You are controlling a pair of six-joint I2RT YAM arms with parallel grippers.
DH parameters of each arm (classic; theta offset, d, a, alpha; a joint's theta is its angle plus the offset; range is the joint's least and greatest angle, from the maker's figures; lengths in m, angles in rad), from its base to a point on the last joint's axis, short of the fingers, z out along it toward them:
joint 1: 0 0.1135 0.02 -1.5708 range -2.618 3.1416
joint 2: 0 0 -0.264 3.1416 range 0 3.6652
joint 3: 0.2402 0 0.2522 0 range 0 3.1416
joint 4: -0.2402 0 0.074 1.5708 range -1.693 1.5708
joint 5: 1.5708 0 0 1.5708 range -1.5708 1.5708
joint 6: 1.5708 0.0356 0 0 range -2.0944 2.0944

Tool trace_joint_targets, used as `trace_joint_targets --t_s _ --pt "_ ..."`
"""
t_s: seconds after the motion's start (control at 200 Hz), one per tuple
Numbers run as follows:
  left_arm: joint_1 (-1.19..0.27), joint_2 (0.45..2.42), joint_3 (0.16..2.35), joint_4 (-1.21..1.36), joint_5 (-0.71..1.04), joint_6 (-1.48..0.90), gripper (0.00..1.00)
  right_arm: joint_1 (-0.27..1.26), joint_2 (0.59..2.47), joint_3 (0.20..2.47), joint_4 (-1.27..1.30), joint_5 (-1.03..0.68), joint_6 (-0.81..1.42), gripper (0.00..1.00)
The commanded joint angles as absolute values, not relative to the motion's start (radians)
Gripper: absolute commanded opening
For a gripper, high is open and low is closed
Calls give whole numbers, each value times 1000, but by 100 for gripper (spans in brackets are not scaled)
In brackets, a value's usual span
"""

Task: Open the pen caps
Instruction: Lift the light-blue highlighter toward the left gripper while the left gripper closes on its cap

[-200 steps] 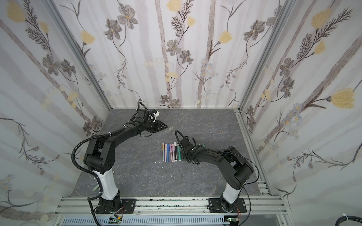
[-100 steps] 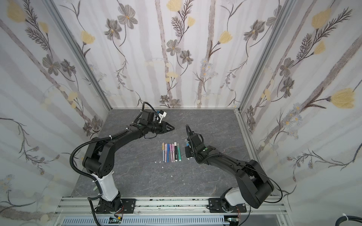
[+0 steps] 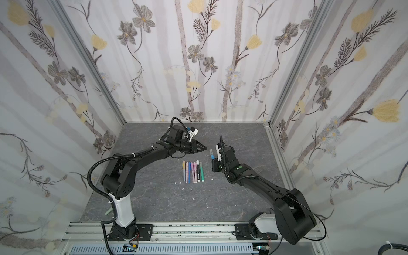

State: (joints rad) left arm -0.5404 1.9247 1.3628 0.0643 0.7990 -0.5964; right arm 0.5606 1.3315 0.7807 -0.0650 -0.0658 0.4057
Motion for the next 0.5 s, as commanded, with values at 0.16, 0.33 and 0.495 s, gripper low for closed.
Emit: trace_joint_targets --t_s 0.16,0.33,0.495 --pt "-561 1965 1375 166 826 -655 32 558 1357 796 -6 -103 396 0" --pt "-566 1992 1385 187 835 -670 32 557 1363 802 4 -107 396 0" --pt "-570 2011 1384 223 847 -693 32 556 1370 811 13 -109 397 0"
